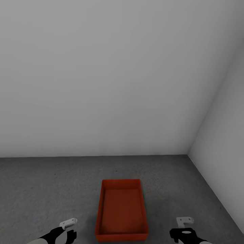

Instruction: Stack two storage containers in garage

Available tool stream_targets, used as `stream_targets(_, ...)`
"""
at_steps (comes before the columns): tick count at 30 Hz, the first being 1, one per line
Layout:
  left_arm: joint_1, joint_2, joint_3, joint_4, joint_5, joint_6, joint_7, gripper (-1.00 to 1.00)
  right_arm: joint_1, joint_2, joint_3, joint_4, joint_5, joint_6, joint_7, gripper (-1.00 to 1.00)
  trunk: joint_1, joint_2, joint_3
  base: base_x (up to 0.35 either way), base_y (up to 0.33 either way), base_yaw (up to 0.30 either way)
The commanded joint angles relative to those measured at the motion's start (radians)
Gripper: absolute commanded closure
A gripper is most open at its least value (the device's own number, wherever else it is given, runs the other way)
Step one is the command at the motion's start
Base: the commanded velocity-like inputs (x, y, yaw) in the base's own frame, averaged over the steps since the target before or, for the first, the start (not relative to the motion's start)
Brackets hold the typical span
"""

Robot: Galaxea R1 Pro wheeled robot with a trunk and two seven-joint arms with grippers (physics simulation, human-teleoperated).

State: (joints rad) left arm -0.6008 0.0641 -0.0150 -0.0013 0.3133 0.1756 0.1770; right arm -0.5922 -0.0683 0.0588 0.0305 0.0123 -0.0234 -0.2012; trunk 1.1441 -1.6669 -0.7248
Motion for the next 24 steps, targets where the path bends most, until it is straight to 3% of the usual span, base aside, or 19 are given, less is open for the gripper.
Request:
stream_targets(1,-0.001,-0.001,-0.002,0.0,0.006,0.003,0.003,-1.0,-0.001,0.001,0.006,0.003,0.001,-0.003,-0.003,-1.0,-0.004,0.007,0.002,0.0,0.0,0.0)
stream_targets(24,-0.002,-0.001,-0.002,0.0,0.006,0.003,0.002,-1.0,-0.001,0.002,0.006,0.003,0.002,-0.006,-0.004,-1.0,-0.088,0.161,0.071,0.0,0.0,0.0)
